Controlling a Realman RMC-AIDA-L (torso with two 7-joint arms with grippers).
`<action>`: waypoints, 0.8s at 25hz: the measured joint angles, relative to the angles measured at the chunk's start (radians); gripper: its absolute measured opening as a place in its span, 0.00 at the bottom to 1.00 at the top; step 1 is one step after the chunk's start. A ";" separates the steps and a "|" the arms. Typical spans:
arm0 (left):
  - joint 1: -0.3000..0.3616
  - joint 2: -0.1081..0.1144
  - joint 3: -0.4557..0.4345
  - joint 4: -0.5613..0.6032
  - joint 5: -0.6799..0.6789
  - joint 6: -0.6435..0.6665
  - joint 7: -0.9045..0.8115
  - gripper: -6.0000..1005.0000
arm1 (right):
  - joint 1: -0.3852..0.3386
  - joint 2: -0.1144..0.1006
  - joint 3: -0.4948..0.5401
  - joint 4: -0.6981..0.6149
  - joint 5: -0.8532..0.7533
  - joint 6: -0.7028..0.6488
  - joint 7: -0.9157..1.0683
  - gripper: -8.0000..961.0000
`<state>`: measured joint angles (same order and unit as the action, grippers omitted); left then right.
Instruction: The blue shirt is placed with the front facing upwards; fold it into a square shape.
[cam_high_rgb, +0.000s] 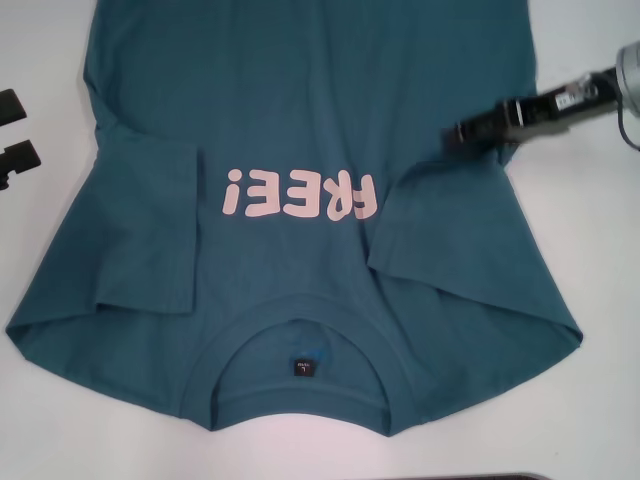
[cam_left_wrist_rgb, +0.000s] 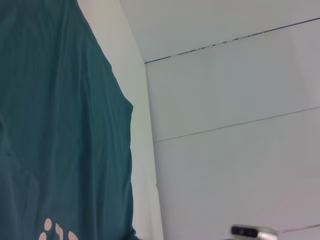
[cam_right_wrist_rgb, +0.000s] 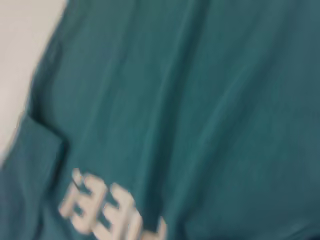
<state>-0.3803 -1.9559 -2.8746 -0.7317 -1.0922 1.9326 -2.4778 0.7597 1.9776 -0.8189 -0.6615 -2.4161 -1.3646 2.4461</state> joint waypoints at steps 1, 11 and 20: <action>0.000 0.000 0.000 0.000 0.000 0.000 0.000 0.73 | -0.005 0.004 0.014 -0.010 0.031 0.009 -0.027 0.83; 0.001 0.003 0.003 0.000 0.000 0.006 0.003 0.73 | -0.053 -0.011 0.076 0.009 0.262 0.015 -0.134 0.82; 0.019 0.012 0.020 -0.011 0.004 0.031 0.240 0.73 | -0.090 -0.060 0.092 0.025 0.267 -0.119 -0.161 0.82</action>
<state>-0.3612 -1.9434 -2.8549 -0.7424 -1.0880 1.9639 -2.2383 0.6699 1.9177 -0.7269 -0.6363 -2.1494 -1.4838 2.2848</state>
